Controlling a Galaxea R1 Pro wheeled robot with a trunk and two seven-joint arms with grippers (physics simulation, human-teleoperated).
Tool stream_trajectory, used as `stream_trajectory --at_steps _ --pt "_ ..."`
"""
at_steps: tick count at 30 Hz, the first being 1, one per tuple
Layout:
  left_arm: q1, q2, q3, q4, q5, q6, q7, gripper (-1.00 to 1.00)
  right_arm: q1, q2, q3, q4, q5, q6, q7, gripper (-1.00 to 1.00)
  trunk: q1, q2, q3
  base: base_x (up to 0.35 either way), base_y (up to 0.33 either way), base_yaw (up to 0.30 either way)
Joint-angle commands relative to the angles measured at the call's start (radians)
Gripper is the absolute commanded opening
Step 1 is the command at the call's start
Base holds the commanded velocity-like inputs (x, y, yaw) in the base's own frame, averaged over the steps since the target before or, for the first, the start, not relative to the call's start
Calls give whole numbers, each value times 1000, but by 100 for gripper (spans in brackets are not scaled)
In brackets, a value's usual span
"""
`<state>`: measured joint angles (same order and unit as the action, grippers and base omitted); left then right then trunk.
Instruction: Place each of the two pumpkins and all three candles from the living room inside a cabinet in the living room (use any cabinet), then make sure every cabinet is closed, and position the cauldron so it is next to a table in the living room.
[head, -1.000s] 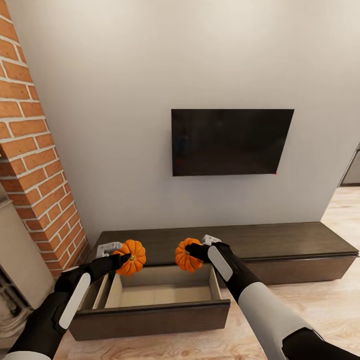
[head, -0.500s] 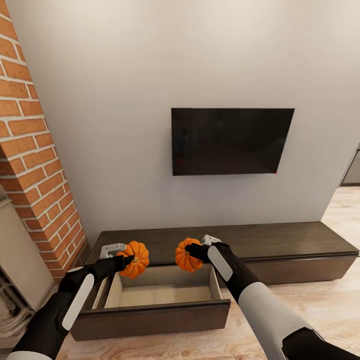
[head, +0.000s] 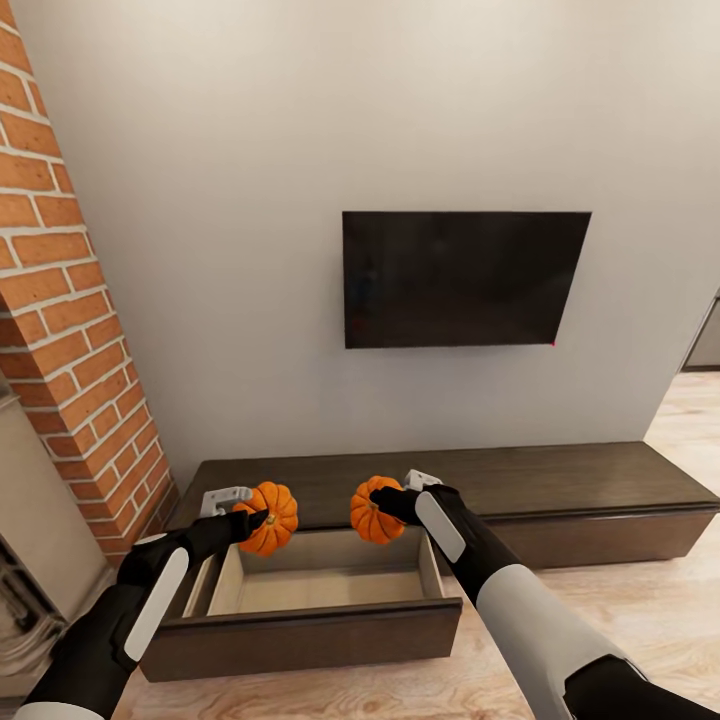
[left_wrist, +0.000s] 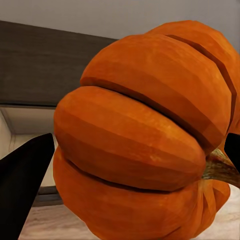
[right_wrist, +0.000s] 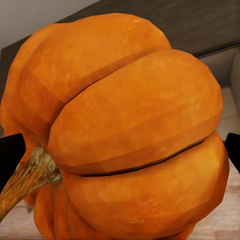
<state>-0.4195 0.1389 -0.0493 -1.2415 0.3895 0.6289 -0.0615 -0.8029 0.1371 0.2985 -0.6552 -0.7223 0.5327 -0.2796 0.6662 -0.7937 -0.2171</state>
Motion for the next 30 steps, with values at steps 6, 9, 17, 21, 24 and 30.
stream_trajectory --at_steps 6,9,17,21,24,30 --pt "-1 1 -1 -1 0 1 0 -100 -1 -1 5 -2 -11 2 -9 -100 23 -44 -20 0 0 0" --pt "-1 1 -1 -1 0 1 0 -100 -1 -1 14 -2 -11 1 -9 -100 35 -65 -30 0 0 0" --pt "-1 1 0 0 -2 10 0 -100 -1 -1 20 -1 -12 1 -9 -100 65 -121 -55 0 0 0" --pt "-1 1 0 0 -2 12 0 -100 -1 -1 21 -1 -12 2 -9 -100 81 -149 -67 0 0 0" --pt "-1 1 0 0 -2 14 1 -100 -1 -1 21 -1 -12 2 -9 -100 92 -170 -77 0 0 0" --pt "-2 0 0 1 -3 24 3 -100 -1 -1 23 -1 -12 2 -10 -100 115 -212 -96 0 0 0"
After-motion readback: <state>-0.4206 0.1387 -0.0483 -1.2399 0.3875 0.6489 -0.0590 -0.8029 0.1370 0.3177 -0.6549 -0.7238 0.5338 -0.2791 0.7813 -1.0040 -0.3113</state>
